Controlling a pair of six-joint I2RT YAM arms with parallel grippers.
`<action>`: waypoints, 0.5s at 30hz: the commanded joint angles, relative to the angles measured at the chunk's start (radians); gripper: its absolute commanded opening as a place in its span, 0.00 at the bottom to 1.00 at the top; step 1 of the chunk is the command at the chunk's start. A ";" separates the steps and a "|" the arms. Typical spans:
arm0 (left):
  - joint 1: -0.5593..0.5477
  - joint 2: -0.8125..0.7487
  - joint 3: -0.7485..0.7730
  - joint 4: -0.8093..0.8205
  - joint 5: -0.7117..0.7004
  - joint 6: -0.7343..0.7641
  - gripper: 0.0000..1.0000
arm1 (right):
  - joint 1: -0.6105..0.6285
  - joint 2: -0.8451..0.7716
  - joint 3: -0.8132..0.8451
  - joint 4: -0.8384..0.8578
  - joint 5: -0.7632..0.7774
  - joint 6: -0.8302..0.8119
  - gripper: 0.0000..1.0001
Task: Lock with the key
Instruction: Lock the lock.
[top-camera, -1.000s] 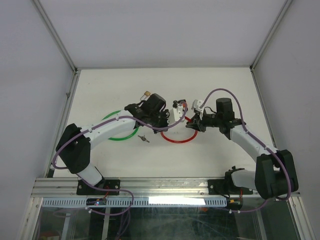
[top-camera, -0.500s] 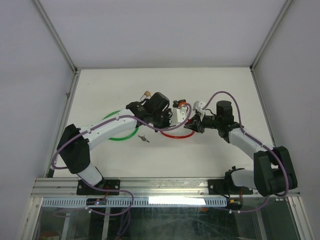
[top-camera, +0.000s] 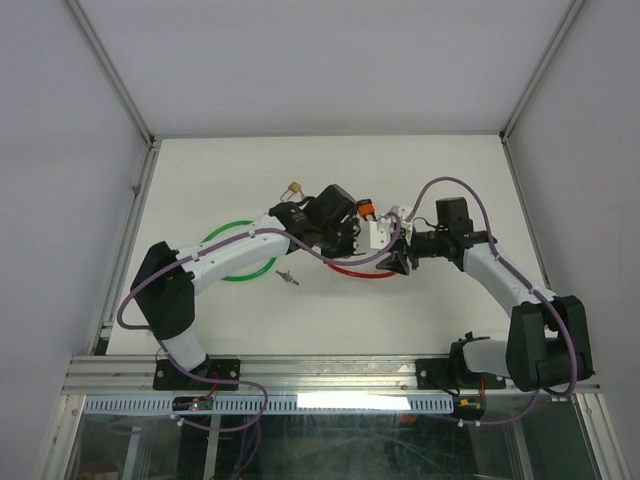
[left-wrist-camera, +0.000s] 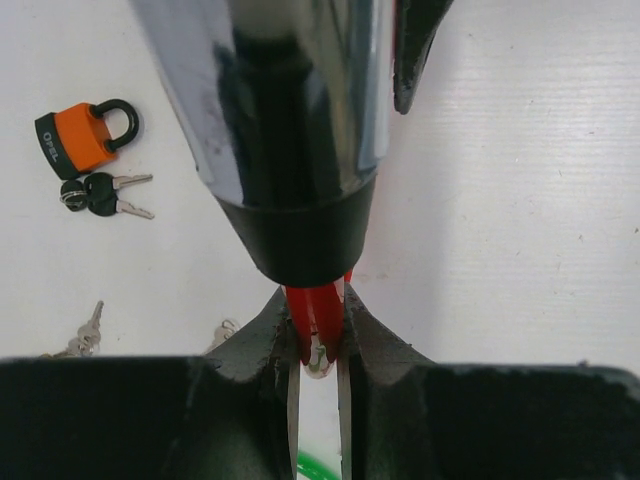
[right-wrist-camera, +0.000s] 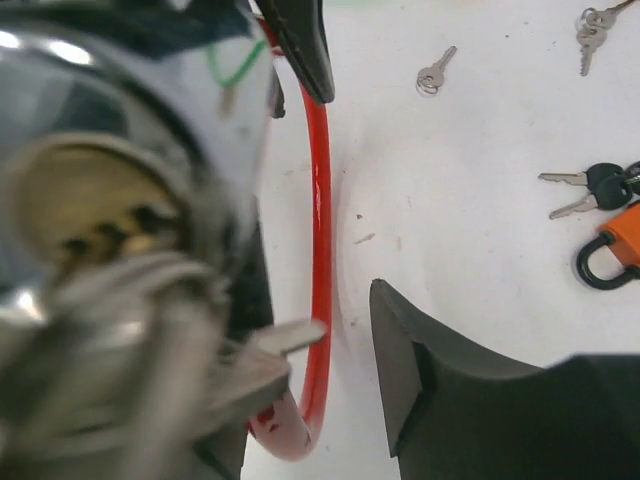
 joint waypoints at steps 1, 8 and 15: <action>-0.009 0.044 0.061 0.017 0.036 0.012 0.00 | -0.040 -0.072 0.048 -0.089 -0.014 -0.080 0.51; -0.004 0.099 0.127 -0.019 0.028 -0.008 0.00 | -0.120 -0.112 0.065 -0.238 -0.012 -0.208 0.72; 0.007 0.122 0.152 -0.040 0.035 -0.015 0.00 | -0.217 -0.113 0.047 -0.322 0.061 -0.343 0.78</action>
